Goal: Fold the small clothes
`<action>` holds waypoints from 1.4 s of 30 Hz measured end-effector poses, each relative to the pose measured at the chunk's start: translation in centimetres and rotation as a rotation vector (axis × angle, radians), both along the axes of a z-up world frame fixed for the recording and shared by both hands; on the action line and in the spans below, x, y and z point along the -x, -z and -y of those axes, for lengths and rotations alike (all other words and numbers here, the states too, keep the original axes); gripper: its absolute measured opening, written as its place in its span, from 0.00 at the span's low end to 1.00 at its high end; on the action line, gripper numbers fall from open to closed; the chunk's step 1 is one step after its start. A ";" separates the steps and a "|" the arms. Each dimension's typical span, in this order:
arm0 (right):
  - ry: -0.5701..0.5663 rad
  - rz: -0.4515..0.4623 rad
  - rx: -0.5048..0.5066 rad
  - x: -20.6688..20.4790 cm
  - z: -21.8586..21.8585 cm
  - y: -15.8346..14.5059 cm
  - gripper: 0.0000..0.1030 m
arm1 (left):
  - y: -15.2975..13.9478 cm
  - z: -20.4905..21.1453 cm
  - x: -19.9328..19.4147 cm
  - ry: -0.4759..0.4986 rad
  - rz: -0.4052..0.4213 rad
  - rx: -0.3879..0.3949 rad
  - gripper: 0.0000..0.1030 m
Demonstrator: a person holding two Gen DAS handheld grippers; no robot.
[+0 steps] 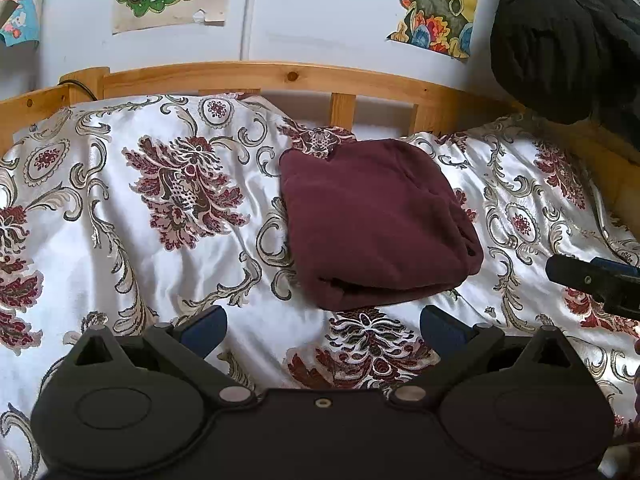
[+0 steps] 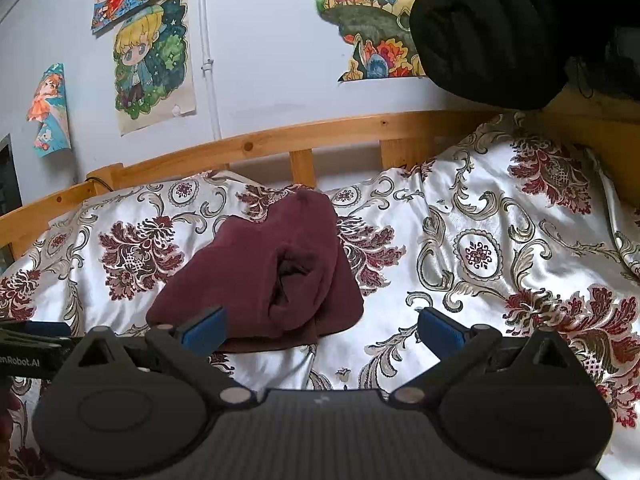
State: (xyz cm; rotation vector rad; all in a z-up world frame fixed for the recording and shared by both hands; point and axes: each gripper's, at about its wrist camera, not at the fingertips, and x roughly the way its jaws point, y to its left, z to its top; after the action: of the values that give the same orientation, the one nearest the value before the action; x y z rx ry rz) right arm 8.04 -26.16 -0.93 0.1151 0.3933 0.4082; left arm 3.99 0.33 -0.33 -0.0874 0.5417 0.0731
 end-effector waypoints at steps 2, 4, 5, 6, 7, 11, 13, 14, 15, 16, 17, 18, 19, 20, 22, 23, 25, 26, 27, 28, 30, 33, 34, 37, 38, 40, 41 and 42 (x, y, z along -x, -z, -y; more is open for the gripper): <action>-0.001 0.001 0.003 0.1 0.0 0.0 1.00 | -0.1 -0.1 0.1 -0.003 0.003 0.001 0.99; -0.001 0.001 0.006 0.1 0.0 0.0 1.00 | -0.1 -0.2 0.1 -0.009 0.004 0.008 0.99; -0.001 0.001 0.007 0.1 0.0 0.0 1.00 | -0.2 -0.2 0.1 -0.012 0.005 0.012 0.99; -0.002 0.001 0.007 0.1 0.0 0.0 1.00 | -0.2 -0.2 0.2 -0.015 0.006 0.015 0.99; -0.002 0.001 0.008 0.1 0.0 0.0 1.00 | -0.2 -0.2 0.2 -0.017 0.006 0.016 0.99; -0.004 -0.001 0.008 0.1 0.0 0.0 1.00 | -0.2 -0.2 0.2 -0.018 0.006 0.016 0.99; -0.005 -0.003 0.009 0.0 0.0 0.0 1.00 | -0.2 -0.2 0.2 -0.017 0.006 0.015 0.99; -0.005 -0.004 0.009 0.0 0.0 0.0 1.00 | -0.2 -0.2 0.2 -0.016 0.006 0.014 0.99; -0.005 -0.004 0.009 0.0 0.0 0.0 1.00 | -0.2 -0.2 0.2 -0.017 0.005 0.014 0.99; -0.005 -0.005 0.009 0.0 0.0 0.0 1.00 | -0.2 -0.2 0.2 -0.017 0.005 0.015 0.99; -0.005 -0.005 0.009 0.0 0.0 0.0 1.00 | -0.2 -0.2 0.2 -0.017 0.005 0.015 0.99; -0.005 -0.006 0.009 0.0 0.0 0.0 1.00 | -0.1 -0.2 0.2 -0.016 0.004 0.016 0.99; -0.005 -0.007 0.009 0.0 0.0 0.1 1.00 | -0.1 -0.2 0.2 -0.015 0.002 0.016 0.99; -0.005 -0.006 0.009 -0.1 0.0 0.1 1.00 | -0.1 -0.2 0.2 -0.014 0.002 0.016 0.99; -0.005 -0.007 0.009 -0.1 0.0 0.1 1.00 | -0.1 -0.2 0.2 -0.015 0.002 0.015 0.99; -0.006 -0.008 0.009 -0.1 0.1 0.1 1.00 | -0.1 -0.2 0.2 -0.016 0.002 0.016 0.99; -0.005 -0.010 0.009 -0.1 0.1 0.2 1.00 | -0.1 -0.2 0.2 -0.016 0.002 0.016 0.99; -0.005 -0.009 0.009 -0.1 0.1 0.2 1.00 | -0.1 -0.2 0.2 -0.016 0.002 0.016 0.99; -0.005 -0.009 0.009 -0.1 0.1 0.2 1.00 | -0.1 -0.2 0.2 -0.016 0.001 0.017 0.99; -0.005 -0.009 0.009 -0.1 0.1 0.2 1.00 | -0.1 -0.2 0.2 -0.015 0.001 0.016 0.99; -0.006 -0.010 0.009 -0.1 0.1 0.2 1.00 | 0.0 -0.2 0.2 -0.014 0.000 0.016 0.99; -0.006 -0.010 0.009 -0.1 0.1 0.2 1.00 | 0.0 -0.2 0.2 -0.014 0.000 0.016 0.99; -0.005 -0.010 0.009 -0.1 0.1 0.2 1.00 | 0.0 -0.2 0.1 -0.015 -0.001 0.016 0.99; -0.005 -0.010 0.009 -0.1 0.1 0.2 1.00 | 0.0 -0.2 0.1 -0.012 -0.003 0.017 0.99; -0.005 -0.009 0.009 -0.1 0.1 0.2 1.00 | 0.1 -0.2 0.1 -0.011 -0.003 0.016 0.99; -0.005 -0.010 0.009 -0.1 0.1 0.2 1.00 | 0.1 -0.2 0.2 -0.011 -0.004 0.016 0.99; -0.005 -0.010 0.009 -0.1 0.1 0.2 1.00 | 0.1 -0.2 0.2 -0.011 -0.004 0.016 0.99; -0.005 -0.010 0.009 -0.1 0.1 0.2 1.00 | 0.1 -0.2 0.2 -0.011 -0.004 0.016 0.99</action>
State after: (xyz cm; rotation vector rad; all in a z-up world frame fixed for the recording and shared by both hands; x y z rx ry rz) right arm 8.16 -26.23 -1.10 0.1073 0.4057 0.4113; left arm 3.82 0.49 -0.42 -0.1061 0.5461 0.0797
